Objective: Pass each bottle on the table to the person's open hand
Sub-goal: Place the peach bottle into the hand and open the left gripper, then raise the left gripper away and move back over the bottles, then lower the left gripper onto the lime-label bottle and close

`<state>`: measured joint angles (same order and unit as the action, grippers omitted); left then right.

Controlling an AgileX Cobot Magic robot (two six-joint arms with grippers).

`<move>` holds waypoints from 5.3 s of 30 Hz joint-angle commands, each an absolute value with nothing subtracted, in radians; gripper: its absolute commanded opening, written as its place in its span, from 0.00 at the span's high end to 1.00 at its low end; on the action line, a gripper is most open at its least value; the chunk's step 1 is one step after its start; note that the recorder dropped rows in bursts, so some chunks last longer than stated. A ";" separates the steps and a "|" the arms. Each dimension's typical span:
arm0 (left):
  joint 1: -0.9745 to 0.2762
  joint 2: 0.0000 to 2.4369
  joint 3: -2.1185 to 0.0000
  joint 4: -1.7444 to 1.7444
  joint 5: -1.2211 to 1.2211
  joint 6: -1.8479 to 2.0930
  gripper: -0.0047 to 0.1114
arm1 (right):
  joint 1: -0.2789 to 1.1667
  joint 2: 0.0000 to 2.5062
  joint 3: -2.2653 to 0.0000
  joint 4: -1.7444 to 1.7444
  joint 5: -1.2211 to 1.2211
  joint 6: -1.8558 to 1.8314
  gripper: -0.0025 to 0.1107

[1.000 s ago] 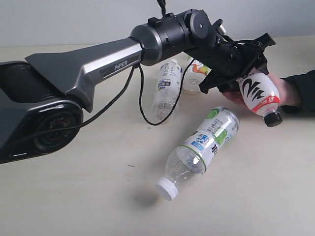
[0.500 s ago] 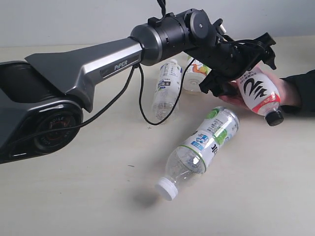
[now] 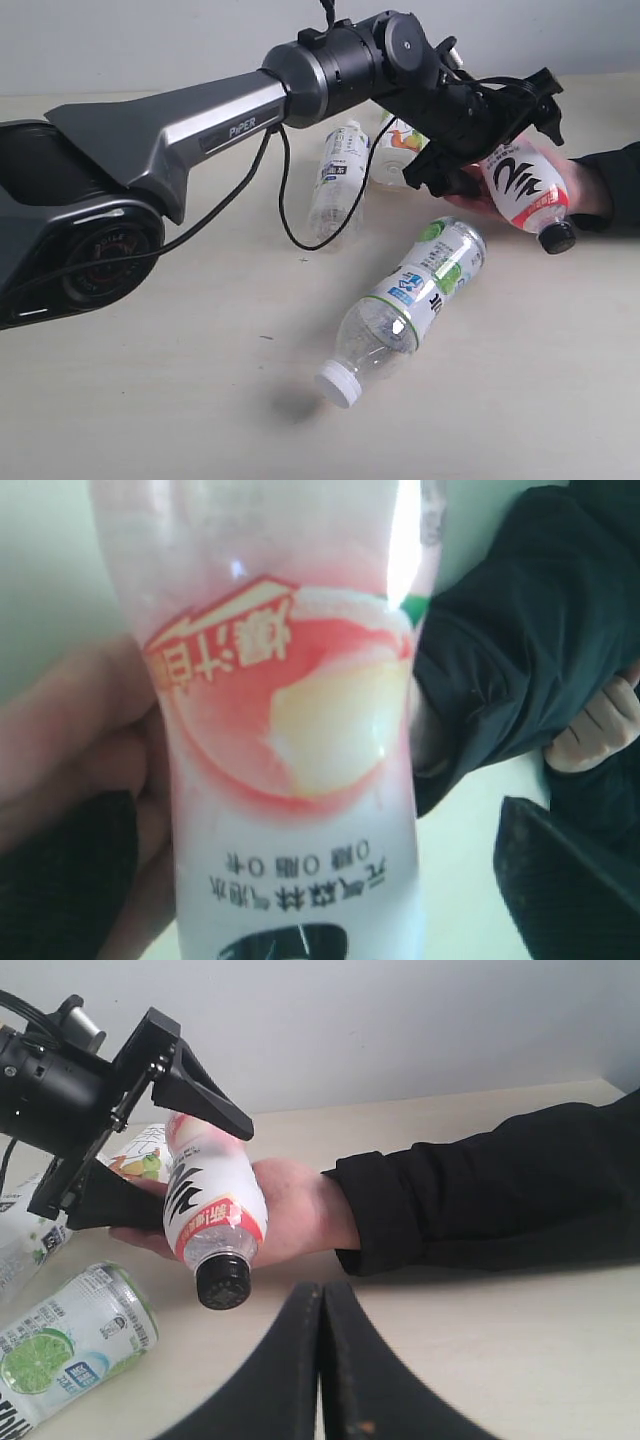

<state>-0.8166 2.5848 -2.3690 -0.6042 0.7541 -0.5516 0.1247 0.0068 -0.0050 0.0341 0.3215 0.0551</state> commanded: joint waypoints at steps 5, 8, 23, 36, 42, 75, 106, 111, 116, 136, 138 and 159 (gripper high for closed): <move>-0.804 2.510 -2.379 -0.577 0.830 -0.518 0.17 | 0.122 0.000 0.000 0.036 0.313 0.054 0.98; -0.802 2.490 -2.379 -0.560 0.854 -0.496 0.17 | 0.122 0.000 0.000 0.036 0.313 0.054 0.98; -0.737 2.336 -2.379 -0.442 1.075 -0.317 0.17 | 0.122 0.000 0.000 0.036 0.313 0.054 0.98; -0.707 2.232 -2.377 0.000 1.221 -0.152 0.17 | 0.122 0.000 0.000 0.036 0.313 0.054 0.98; -0.710 2.200 -2.349 -0.042 1.221 -0.083 0.45 | 0.122 0.000 0.000 0.036 0.313 0.054 0.98; -0.710 2.180 -2.290 -0.118 1.221 0.092 0.95 | 0.122 0.000 0.000 0.036 0.313 0.054 0.98; -0.708 1.666 -1.362 -0.198 0.585 0.185 0.95 | 0.122 0.000 0.000 0.036 0.313 0.054 0.98; -0.735 1.712 -1.362 -0.206 0.595 0.189 0.95 | 0.122 0.000 0.000 0.036 0.313 0.054 0.98; -0.820 1.723 -1.369 -0.206 0.596 0.248 0.95 | 0.122 0.000 0.000 0.036 0.313 0.054 0.98; -0.848 1.723 -1.523 -0.208 0.726 0.246 0.56 | 0.122 0.000 0.000 0.036 0.313 0.054 0.98; -0.848 1.728 -1.524 -0.210 0.726 0.246 0.53 | 0.122 0.000 0.000 0.036 0.313 0.054 0.98; -0.967 2.209 -1.962 -0.159 1.097 0.167 0.25 | 0.122 0.000 0.000 0.036 0.313 0.054 0.98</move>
